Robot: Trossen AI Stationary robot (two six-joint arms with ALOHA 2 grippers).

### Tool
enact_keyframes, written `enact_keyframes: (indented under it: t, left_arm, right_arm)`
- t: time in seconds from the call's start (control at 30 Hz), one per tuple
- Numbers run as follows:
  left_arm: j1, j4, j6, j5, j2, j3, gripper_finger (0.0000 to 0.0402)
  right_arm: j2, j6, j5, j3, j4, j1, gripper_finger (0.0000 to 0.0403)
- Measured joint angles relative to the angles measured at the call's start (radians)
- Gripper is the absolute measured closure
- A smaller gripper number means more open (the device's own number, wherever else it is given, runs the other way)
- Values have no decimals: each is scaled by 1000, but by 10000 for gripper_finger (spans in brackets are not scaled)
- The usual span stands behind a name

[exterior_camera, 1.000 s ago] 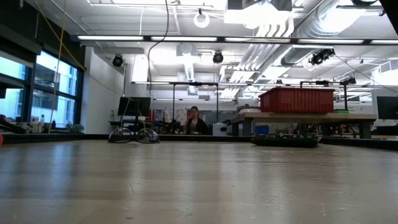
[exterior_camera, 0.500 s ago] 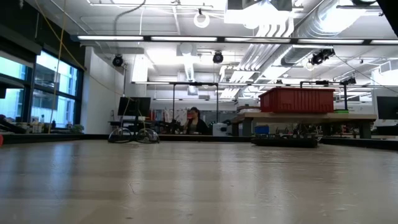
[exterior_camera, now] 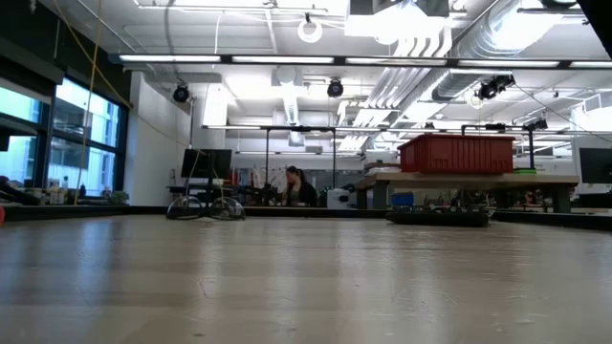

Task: Coil cords
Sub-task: Coil the black wire on the black spool

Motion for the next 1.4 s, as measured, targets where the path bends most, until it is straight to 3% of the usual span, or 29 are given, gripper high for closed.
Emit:
enact_keyframes:
  t: [0.13, 0.53, 0.97, 1.1, 1.23, 1.4]
  left_arm:
    - [0, 0, -78, 30, -1, 0, 401]
    - [-10, -57, -152, 310, -34, 0, 401]
    - [-8, -375, -131, 301, -126, 0, 401]
    - [-8, -401, -125, 276, -144, 0, 401]
    - [-9, -399, -93, 266, -157, 0, 401]
    - [-4, -399, 43, 191, -176, 0, 401]
  right_arm:
    - [0, -31, 53, 0, 2, -2, 403]
    - [0, -136, 107, 0, 40, -34, 403]
    - [-20, -194, 102, 0, 21, -98, 403]
    - [-58, -204, 99, 0, -97, -109, 403]
    - [-115, -196, 96, 0, -365, -112, 403]
    - [-158, -71, 28, 0, -650, -110, 399]
